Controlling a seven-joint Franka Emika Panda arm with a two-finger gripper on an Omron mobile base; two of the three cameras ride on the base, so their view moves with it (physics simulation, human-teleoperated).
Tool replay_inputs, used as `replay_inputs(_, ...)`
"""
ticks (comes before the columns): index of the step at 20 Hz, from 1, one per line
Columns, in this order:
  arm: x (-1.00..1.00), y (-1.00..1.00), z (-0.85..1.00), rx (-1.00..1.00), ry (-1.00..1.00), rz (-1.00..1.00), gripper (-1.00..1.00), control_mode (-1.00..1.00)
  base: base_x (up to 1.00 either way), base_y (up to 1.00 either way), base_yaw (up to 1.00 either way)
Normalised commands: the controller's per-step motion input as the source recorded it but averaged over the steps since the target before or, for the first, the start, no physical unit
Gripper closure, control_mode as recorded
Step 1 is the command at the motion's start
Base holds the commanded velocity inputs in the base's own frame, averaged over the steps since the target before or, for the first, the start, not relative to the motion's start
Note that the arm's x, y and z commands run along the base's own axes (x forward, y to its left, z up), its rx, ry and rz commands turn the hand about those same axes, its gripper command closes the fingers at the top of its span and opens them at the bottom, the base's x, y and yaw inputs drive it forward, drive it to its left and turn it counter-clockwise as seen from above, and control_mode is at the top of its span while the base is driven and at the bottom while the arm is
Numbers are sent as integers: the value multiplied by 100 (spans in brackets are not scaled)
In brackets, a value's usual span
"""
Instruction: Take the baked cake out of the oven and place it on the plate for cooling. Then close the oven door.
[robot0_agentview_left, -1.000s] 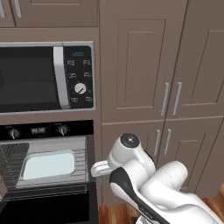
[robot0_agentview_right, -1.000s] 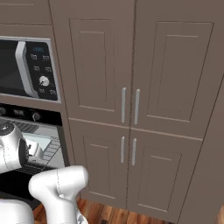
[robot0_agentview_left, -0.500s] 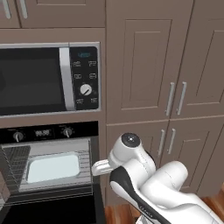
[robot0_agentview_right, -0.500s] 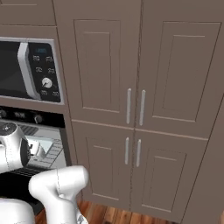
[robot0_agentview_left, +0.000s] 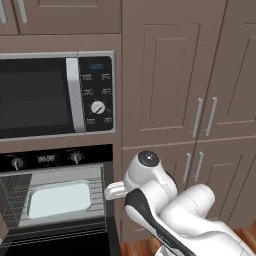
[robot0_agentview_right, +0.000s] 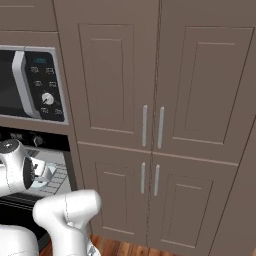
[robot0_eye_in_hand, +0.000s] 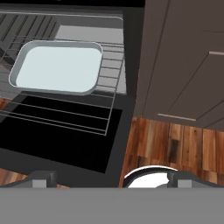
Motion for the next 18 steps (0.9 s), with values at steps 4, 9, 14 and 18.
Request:
replay_inputs(4, 0, 0, 0, 0, 0, 0, -100, 100, 22, 13, 0)
replay_inputs(9, 0, 0, 0, 0, 0, 0, -100, 100, 23, 10, 0)
replay_inputs(14, 0, 0, 0, 0, 0, 0, -100, 100, 0, 0, 0)
replay_inputs(18, 0, 0, 0, 0, 0, 0, -100, 100, 0, 0, 0)
